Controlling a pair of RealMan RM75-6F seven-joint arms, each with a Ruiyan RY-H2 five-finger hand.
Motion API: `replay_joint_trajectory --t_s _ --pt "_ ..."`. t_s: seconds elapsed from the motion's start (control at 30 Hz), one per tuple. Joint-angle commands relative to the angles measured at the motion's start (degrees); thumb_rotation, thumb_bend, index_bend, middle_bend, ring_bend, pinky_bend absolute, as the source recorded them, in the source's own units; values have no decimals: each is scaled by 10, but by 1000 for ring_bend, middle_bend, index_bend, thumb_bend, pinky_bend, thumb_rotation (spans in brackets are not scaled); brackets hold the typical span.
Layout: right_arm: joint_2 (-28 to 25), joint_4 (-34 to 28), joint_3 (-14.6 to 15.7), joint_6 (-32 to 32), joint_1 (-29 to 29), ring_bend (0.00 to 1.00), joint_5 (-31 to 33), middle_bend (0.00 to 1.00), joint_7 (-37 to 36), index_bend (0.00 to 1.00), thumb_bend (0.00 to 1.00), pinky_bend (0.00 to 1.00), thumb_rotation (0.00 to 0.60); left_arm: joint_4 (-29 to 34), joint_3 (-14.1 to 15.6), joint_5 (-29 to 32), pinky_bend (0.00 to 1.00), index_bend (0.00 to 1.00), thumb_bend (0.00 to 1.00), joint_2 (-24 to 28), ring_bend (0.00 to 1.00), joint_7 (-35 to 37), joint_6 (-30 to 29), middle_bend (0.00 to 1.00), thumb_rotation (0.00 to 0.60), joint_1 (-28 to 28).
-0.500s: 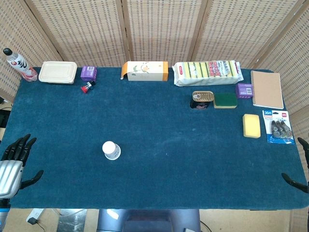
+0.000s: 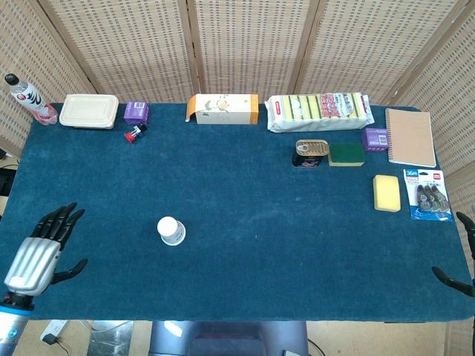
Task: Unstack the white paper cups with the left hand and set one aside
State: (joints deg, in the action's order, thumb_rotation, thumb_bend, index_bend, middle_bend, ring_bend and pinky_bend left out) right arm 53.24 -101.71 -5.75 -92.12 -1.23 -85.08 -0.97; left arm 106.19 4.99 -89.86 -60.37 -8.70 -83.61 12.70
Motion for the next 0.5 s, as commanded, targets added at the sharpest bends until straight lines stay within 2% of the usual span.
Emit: replay_joint_trajectory --t_s 0.03,0.17,0.27,0.5 --pt "0 0 -1 1 0 0 1 0 0 94 14 0 600 33 -33 46 83 0 218 22 0 -11 115 0 600 70" --pt "-1 1 -1 4 1 0 4 0 -4 94 14 0 600 63 -63 125 82 0 218 28 0 -46 216 0 600 131" --pt "-2 2 -2 6 2 0 5 0 -8 94 14 0 600 66 -79 173 82 0 218 21 0 -80 263 0 600 166" --pt "-5 2 -2 7 1 0 7 0 -16 95 14 0 600 69 -101 290 83 0 218 -10 0 -155 311 0 600 224"
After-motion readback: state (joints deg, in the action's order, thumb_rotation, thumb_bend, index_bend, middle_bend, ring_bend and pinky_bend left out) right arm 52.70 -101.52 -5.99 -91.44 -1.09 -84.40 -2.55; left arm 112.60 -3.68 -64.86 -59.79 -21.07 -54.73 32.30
